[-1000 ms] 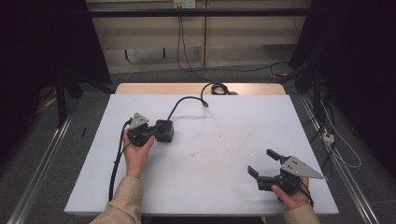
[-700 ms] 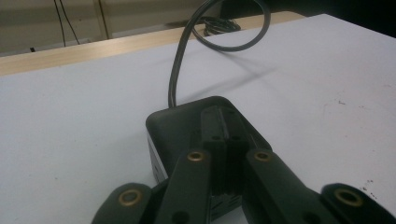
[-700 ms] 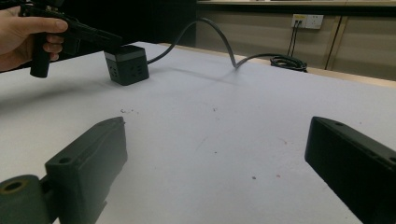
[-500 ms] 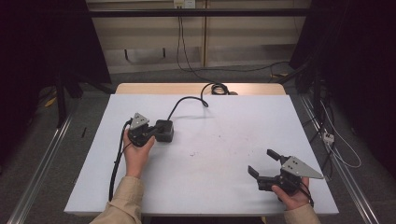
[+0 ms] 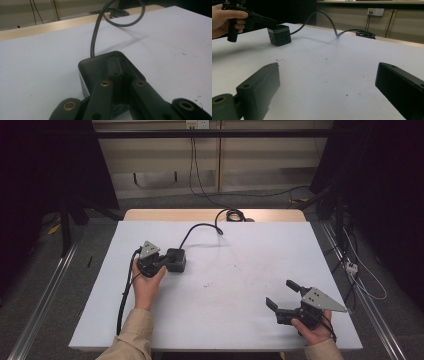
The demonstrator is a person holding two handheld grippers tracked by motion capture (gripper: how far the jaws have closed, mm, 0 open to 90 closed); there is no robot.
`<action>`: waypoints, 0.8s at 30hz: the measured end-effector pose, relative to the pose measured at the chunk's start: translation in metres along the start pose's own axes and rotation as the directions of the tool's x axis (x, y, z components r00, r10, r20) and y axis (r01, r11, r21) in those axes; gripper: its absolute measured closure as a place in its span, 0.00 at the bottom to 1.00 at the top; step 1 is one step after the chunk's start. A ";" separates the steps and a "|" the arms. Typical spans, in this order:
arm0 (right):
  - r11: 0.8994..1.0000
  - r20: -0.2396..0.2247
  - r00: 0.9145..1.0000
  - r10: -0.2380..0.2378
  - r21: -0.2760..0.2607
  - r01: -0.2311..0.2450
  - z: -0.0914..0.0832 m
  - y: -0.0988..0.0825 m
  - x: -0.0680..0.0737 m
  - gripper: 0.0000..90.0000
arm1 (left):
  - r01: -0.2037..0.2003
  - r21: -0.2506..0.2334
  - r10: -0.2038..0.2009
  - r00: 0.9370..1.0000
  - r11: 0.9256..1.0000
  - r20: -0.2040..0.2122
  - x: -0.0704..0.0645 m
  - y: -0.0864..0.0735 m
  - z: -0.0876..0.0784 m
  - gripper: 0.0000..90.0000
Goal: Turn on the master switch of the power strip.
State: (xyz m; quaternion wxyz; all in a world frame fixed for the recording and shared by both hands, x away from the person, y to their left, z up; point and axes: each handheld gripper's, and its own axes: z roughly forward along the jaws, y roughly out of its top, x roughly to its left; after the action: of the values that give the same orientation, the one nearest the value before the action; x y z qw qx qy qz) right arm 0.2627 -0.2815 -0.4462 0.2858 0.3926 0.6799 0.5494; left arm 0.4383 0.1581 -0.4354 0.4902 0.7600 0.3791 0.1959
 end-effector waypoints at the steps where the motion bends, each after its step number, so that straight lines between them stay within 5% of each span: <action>1: 1.000 0.000 1.000 0.000 0.000 0.000 0.000 0.000 0.000 0.06 | 0.000 0.000 0.000 1.000 1.000 0.000 0.000 0.000 0.000 1.00; 24: 1.000 0.011 1.000 0.008 0.001 -0.008 -0.004 -0.002 -0.002 0.06 | 0.002 0.003 -0.002 1.000 1.000 -0.008 -0.001 0.000 0.000 1.00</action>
State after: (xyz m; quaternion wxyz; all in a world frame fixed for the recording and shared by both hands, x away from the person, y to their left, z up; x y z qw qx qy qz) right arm 0.2607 -0.2855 -0.4470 0.2869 0.3985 0.6771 0.5482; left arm 0.4379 0.1572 -0.4351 0.4878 0.7596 0.3821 0.1976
